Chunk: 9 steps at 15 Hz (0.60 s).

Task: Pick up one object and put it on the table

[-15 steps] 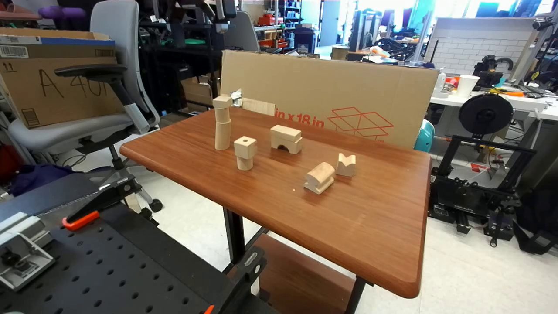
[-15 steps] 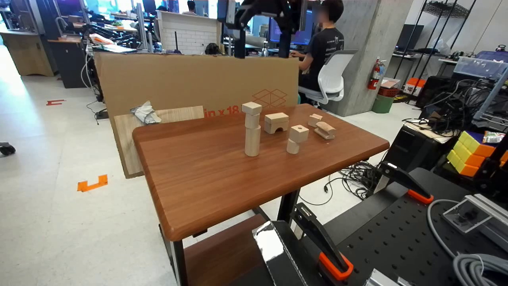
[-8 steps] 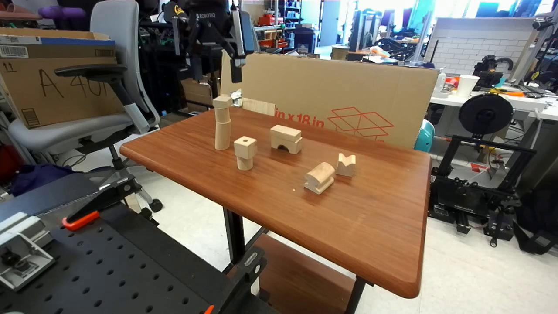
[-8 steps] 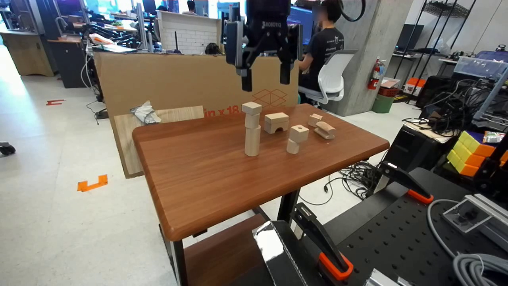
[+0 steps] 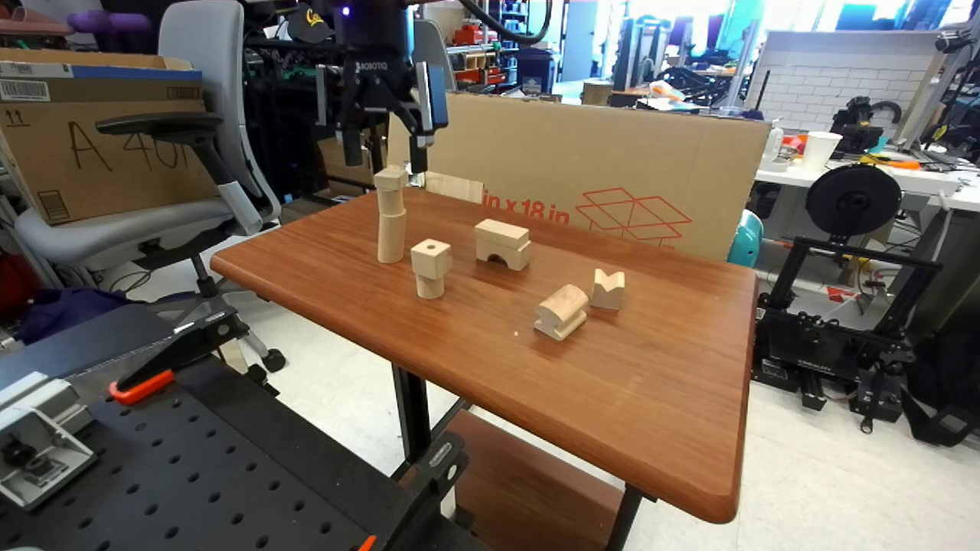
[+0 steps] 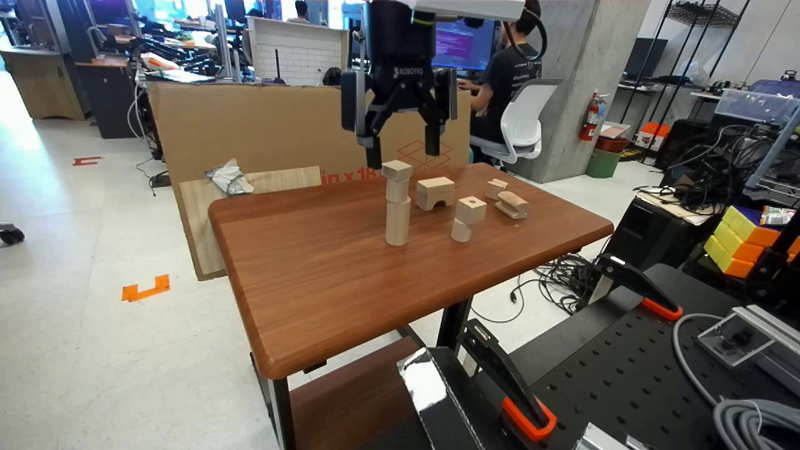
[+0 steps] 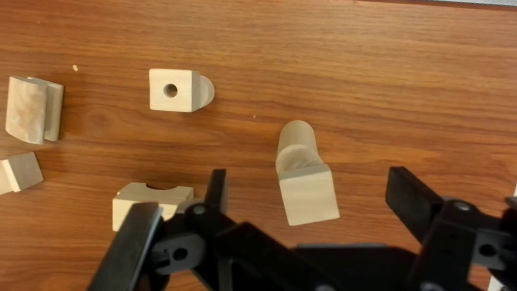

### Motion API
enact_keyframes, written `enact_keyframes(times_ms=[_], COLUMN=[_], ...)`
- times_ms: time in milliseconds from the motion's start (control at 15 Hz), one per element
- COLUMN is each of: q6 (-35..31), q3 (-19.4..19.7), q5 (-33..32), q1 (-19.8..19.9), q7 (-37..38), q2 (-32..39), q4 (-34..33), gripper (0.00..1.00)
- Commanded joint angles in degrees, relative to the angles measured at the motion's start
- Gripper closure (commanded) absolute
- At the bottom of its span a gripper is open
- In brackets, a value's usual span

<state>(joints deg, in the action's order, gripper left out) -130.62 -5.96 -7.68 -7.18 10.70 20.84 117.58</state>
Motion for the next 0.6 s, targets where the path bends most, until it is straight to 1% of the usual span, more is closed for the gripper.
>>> enact_keyframes(times_ms=[0, 67, 133, 533], q6=[-0.05, 0.02, 0.09, 0.68], q3=[1.16, 1.13, 1.19, 1.18], q5=[-1.24, -1.17, -1.30, -0.87], q1=[-1.95, -2.15, -2.42, -2.88], q7=[0.59, 0.45, 0.55, 0.27], q2=[2.47, 2.80, 2.99, 3.45], q4=[-2.98, -3.33, -3.59, -4.70], gripper=[0.00, 0.25, 0.26, 0.73])
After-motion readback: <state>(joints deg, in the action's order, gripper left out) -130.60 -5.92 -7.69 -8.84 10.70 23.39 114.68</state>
